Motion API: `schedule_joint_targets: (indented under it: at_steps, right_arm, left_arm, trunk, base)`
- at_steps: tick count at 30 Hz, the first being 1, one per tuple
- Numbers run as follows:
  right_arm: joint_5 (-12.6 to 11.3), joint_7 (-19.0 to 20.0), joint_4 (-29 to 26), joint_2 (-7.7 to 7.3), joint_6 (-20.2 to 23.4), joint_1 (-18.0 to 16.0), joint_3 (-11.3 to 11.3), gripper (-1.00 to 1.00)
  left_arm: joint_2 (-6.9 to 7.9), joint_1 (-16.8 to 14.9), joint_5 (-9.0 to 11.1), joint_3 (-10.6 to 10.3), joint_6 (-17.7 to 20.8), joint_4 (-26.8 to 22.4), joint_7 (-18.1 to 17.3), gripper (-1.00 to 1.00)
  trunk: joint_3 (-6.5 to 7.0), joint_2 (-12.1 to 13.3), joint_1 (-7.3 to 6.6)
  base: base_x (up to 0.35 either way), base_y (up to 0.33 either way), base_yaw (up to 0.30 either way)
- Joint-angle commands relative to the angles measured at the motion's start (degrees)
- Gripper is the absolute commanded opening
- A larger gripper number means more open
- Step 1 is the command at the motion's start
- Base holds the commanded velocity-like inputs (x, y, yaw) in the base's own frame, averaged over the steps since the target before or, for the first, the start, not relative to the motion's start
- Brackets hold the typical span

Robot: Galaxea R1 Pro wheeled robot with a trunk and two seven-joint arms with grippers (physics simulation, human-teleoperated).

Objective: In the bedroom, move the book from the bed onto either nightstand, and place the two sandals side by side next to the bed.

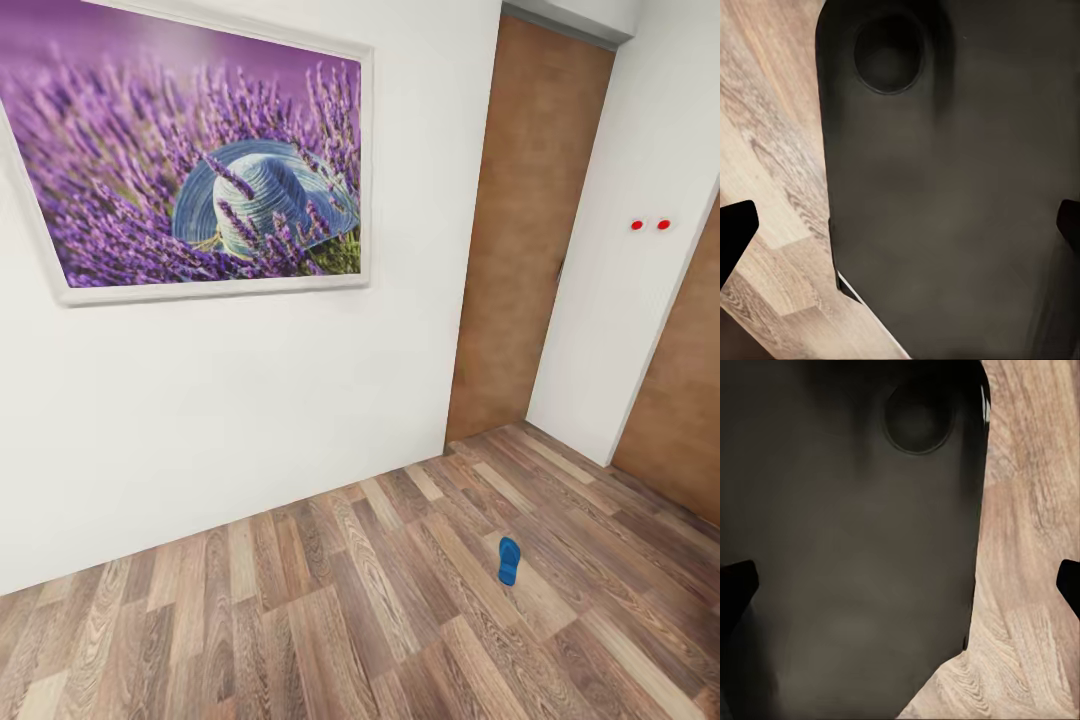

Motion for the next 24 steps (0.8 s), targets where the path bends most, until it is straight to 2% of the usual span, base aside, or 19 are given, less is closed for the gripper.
schedule_joint_targets:
  at_steps: [1, 24]
  right_arm:
    - [0.3, 0.3, -0.1, 0.33, -0.2, -0.1, 0.3, 1.00]
    - [0.4, 0.4, -0.1, 0.35, -0.2, -0.1, 0.7, 1.00]
  left_arm:
    - [0.09, 0.0, 0.3, 0.0, -0.1, -0.1, -0.2, 1.00]
    - [0.09, 0.0, 0.3, 0.0, -0.1, -0.1, -0.2, 1.00]
  trunk:
    - [-0.03, 0.0, 0.00]
    - [-0.03, 0.0, 0.00]
  base:
    - [0.000, 0.000, 0.000]
    - [0.000, 0.000, 0.000]
